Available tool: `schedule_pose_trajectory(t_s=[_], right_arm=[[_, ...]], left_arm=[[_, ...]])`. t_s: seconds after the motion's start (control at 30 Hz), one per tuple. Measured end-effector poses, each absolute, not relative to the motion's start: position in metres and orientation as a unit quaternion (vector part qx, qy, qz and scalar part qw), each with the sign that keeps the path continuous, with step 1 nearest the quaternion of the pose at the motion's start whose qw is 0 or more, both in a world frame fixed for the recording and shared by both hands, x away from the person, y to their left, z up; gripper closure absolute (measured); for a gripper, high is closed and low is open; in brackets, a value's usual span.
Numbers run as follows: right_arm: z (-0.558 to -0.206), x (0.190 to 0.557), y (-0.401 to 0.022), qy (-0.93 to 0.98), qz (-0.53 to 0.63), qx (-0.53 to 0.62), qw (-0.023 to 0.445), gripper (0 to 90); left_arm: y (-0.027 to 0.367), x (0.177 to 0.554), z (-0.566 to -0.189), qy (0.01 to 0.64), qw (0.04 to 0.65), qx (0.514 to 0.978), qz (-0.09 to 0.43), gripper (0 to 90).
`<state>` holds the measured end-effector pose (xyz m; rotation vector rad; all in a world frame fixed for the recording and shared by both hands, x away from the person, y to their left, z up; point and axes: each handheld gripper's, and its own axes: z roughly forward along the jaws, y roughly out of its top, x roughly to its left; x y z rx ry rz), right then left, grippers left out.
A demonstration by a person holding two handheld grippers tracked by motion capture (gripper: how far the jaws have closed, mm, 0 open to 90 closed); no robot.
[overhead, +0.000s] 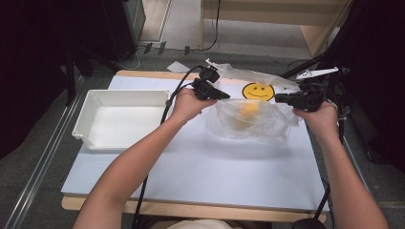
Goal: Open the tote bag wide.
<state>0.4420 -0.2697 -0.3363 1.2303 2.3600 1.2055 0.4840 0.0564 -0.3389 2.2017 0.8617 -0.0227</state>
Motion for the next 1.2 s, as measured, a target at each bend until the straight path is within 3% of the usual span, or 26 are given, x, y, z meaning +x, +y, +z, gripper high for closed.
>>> schedule_pose_trajectory(t_s=[1.2], right_arm=[[-0.382,0.442,-0.263,0.791,0.403,0.448,0.107,85.6]], left_arm=[[0.061,0.480,-0.386,0.358,0.374,0.855,-0.014,82.1]])
